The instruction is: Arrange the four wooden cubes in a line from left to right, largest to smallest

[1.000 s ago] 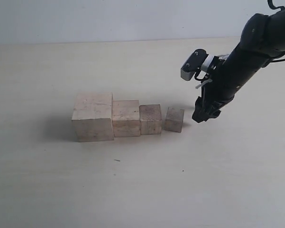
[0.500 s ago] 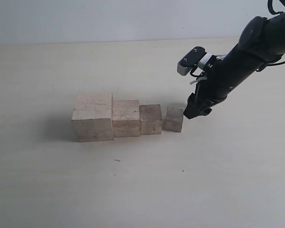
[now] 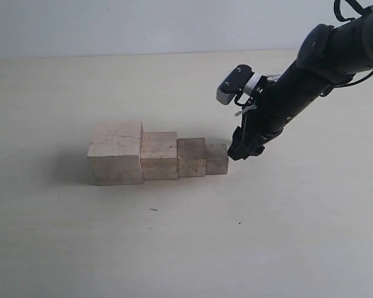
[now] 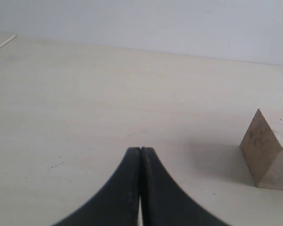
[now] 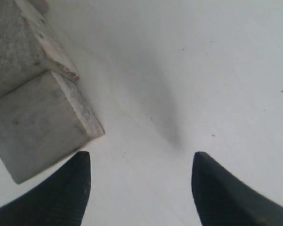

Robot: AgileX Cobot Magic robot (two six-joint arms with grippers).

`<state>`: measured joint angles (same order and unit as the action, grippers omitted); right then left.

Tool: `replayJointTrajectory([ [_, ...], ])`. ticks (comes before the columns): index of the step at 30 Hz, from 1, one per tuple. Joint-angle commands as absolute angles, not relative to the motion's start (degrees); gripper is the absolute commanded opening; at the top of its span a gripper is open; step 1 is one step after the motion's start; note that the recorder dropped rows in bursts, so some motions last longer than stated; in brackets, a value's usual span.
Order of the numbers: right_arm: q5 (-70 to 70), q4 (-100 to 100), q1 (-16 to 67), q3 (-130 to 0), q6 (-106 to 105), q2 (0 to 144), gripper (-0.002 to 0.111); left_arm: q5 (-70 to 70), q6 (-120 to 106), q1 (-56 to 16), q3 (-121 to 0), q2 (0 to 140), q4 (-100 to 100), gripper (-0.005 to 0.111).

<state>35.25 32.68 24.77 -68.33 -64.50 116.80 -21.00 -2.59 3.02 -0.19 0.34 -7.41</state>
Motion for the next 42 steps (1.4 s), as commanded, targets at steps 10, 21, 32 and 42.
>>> replayJointTrajectory([
  [10, 36.0, 29.0, 25.0, -68.4, -42.0, 93.4, 0.000, -20.5, -2.5, 2.7, 0.0, 0.0, -7.5, 0.000],
  [21, 34.7, 45.6, 25.0, -56.7, -29.5, 67.3, 0.000, -20.5, -2.5, 2.7, 0.0, 0.0, -7.5, 0.000],
  [32, 29.7, 41.2, 25.0, -55.8, -29.4, 58.4, 0.000, -20.5, -2.5, 2.7, 0.0, 0.0, -7.5, 0.000],
  [42, 26.6, 30.1, 14.0, -47.6, -21.8, 44.0, 0.000, -20.5, -2.5, 2.7, 0.0, 0.0, -7.5, 0.000],
])
